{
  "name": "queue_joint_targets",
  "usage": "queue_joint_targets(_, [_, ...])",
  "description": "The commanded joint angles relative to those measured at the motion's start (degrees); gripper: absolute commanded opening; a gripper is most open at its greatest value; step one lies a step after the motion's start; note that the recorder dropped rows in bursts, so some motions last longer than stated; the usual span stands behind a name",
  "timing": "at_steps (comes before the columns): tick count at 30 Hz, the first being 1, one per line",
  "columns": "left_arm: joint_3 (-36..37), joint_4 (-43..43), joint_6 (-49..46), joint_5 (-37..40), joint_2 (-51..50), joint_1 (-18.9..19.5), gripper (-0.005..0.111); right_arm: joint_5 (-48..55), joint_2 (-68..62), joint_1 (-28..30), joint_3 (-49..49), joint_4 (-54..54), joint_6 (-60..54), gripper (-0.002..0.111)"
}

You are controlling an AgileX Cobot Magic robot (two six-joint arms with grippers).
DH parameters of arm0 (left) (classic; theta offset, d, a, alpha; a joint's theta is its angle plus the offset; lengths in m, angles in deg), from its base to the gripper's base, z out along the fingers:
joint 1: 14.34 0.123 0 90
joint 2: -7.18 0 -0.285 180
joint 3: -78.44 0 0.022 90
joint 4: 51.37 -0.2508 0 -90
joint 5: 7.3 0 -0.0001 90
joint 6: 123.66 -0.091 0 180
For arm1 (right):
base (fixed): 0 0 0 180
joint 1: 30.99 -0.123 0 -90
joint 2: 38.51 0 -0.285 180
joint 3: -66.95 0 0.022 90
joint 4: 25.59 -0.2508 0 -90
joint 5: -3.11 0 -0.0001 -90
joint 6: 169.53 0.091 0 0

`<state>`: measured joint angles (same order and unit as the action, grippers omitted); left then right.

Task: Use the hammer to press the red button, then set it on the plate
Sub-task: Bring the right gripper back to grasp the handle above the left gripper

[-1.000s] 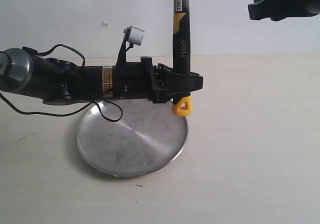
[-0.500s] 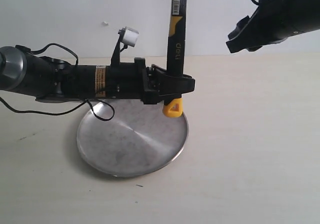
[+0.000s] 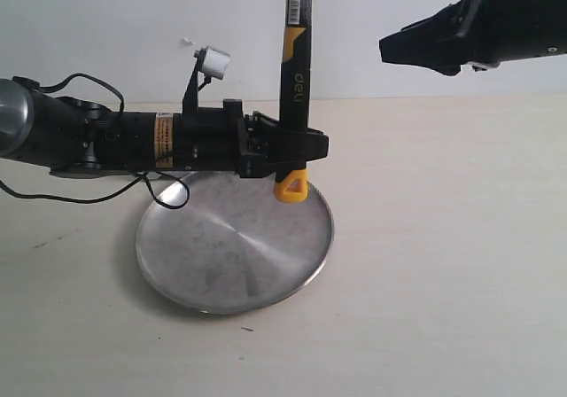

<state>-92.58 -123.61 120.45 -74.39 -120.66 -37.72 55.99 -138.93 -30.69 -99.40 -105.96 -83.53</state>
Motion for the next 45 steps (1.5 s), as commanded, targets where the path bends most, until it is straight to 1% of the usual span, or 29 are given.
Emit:
queue_joint_targets(1, [-0.2,1.9,-0.7,-2.9,1.0,0.1,0.0,16.2,-4.1,3.6,-0.4,-8.7,-8.2,0.049])
queue_joint_targets(7, [-0.2,1.9,-0.7,-2.9,1.0,-0.2,0.0,17.1,-8.9,3.7,-0.4,-13.7,-12.4,0.049])
queue_joint_targets(11, [-0.2,1.9,-0.7,-2.9,1.0,-0.5,0.0,17.1,-10.2,3.7,-0.4,-13.3,-14.9,0.049])
queue_joint_targets(14, [-0.2,1.9,-0.7,-2.9,1.0,-0.9,0.0,17.1,-10.3,3.3,-0.4,-10.7,-17.3,0.049])
queue_joint_targets(20, [-0.2,3.0,-0.7,-2.9,1.0,-0.9,0.0,17.1,-10.3,-0.9,-0.4,-11.1,-17.5,0.06])
queue_joint_targets(24, [-0.2,4.4,-0.7,-2.9,1.0,-0.9,0.0,17.1,-10.3,-3.3,-0.4,-12.6,-17.9,0.06])
queue_joint_targets(28, [-0.4,5.4,-0.7,-2.9,1.1,-0.9,0.0,17.1,-10.6,-3.6,-0.4,-14.7,-17.8,0.061])
queue_joint_targets(32, [-0.4,6.6,0.0,-2.9,1.6,-0.9,0.0,17.1,-12.1,-3.6,-0.4,-17.7,-17.7,0.071])
queue_joint_targets(39, [-0.4,7.3,0.5,-2.9,3.0,-2.6,0.0,17.1,-13.3,-3.6,-0.4,-19.3,-17.5,0.071])
queue_joint_targets(45, [-1.2,7.4,0.5,-2.9,3.1,-3.3,0.0,17.1,-13.3,-6.5,-0.4,-19.6,-16.7,0.071])
